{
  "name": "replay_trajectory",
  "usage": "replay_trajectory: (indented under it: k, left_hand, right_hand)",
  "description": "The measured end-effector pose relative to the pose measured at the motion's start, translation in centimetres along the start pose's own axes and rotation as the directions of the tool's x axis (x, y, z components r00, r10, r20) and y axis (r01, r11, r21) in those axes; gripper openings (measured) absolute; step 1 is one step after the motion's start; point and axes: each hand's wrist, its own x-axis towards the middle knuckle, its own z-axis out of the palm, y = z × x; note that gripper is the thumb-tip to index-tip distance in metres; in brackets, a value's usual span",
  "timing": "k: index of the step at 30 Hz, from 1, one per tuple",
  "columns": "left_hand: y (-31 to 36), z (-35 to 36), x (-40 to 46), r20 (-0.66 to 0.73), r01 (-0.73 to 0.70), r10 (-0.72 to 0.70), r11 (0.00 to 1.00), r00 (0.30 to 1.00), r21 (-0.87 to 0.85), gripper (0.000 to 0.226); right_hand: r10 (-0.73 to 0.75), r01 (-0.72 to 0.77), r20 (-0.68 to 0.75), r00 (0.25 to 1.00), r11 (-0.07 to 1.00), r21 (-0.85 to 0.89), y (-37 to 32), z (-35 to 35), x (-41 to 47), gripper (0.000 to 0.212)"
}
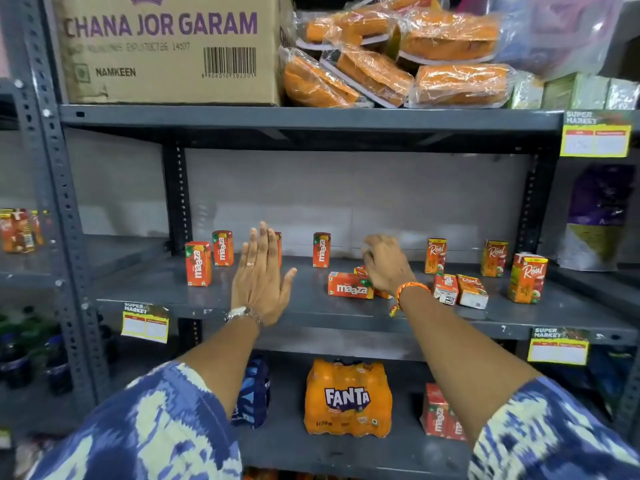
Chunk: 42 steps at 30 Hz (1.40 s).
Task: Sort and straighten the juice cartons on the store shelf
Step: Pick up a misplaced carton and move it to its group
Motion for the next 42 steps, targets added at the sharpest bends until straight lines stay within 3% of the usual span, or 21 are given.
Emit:
replay_trajectory:
  k: [2, 4, 6, 9, 14, 20, 22, 24, 26, 29, 32, 38, 42]
  left_hand:
    - [0.0, 0.3, -1.8, 0.061, 0.004, -0.002, 0.999, 0.998, -0.036, 0.08]
    - [-0.5, 1.8, -4.3, 0.139, -0.004, 0.008, 1.0, 0.99, -0.025, 0.078]
    - [-1.2, 2.8, -6.0, 0.205, -0.006, 0.012, 1.0, 0.979, -0.029, 0.077]
    - [-1.8, 3.7, -7.8, 0.299, -0.016, 0.029, 0.999, 0.954, -0.046, 0.076]
    - [-1.8, 3.8, -8.9, 0.245, -0.007, 0.026, 0.997, 0.969, -0.079, 0.068]
    - [-1.8, 4.5, -8.8, 0.213, 0.003, 0.018, 0.995, 0.977, -0.097, 0.062]
    - [-1.7, 4.6, -8.9, 0.206, 0.012, 0.01, 0.994, 0.979, -0.105, 0.061]
    - [-1.7, 4.7, -9.1, 0.197, 0.018, 0.006, 0.993, 0.98, -0.119, 0.06]
    - [-1.8, 4.7, -9.3, 0.194, 0.019, 0.006, 0.992, 0.981, -0.126, 0.059]
    - [-2.0, 4.9, -9.2, 0.18, 0.014, 0.01, 0.991, 0.984, -0.135, 0.058]
    - [-2.0, 5.2, -9.2, 0.161, 0.009, 0.016, 0.988, 0.987, -0.156, 0.057]
    - [-2.1, 5.9, -9.2, 0.123, 0.009, 0.014, 0.983, 0.992, -0.185, 0.055]
    - [-1.9, 6.3, -9.2, 0.122, 0.022, 0.002, 0.982, 0.992, -0.188, 0.055]
  right_hand:
    - [-0.032, 0.035, 0.166, 0.986, 0.999, -0.015, 0.1, 0.6, -0.2, 0.029]
    - [0.025, 0.012, 0.357, 0.934, 0.995, -0.1, 0.0, 1.1, -0.6, 0.03]
    - [0.062, 0.04, 0.461, 0.885, 0.977, -0.208, -0.1, 1.6, -0.9, 0.032]
    - [0.093, 0.056, 0.485, 0.87, 0.958, -0.283, 0.3, 1.7, -0.8, 0.036]
    - [0.109, 0.035, 0.492, 0.864, 0.961, -0.274, 0.6, 1.6, -0.2, 0.031]
    - [0.253, -0.208, 0.477, 0.841, 0.967, -0.147, 0.6, 1.4, 0.5, 0.025]
    - [0.346, -0.375, 0.433, 0.832, 0.927, -0.019, 0.8, 1.4, 0.4, 0.021]
    - [0.439, -0.557, 0.445, 0.781, 0.812, 0.177, 1.2, 1.4, 0.0, 0.02]
    - [0.474, -0.685, 0.506, 0.721, 0.596, 0.418, 1.0, 1.4, -1.0, 0.023]
    - [0.451, -0.708, 0.573, 0.685, 0.226, 0.669, 1.0, 2.2, -2.5, 0.035]
    - [0.391, -0.647, 0.595, 0.702, 0.001, 0.762, 0.9, 2.9, -3.6, 0.023]
    - [0.322, -0.531, 0.57, 0.756, -0.209, 0.821, 0.4, 3.8, -5.2, 0.028]
    - [0.315, -0.498, 0.53, 0.787, -0.182, 0.848, 0.3, 4.0, -4.9, 0.02]
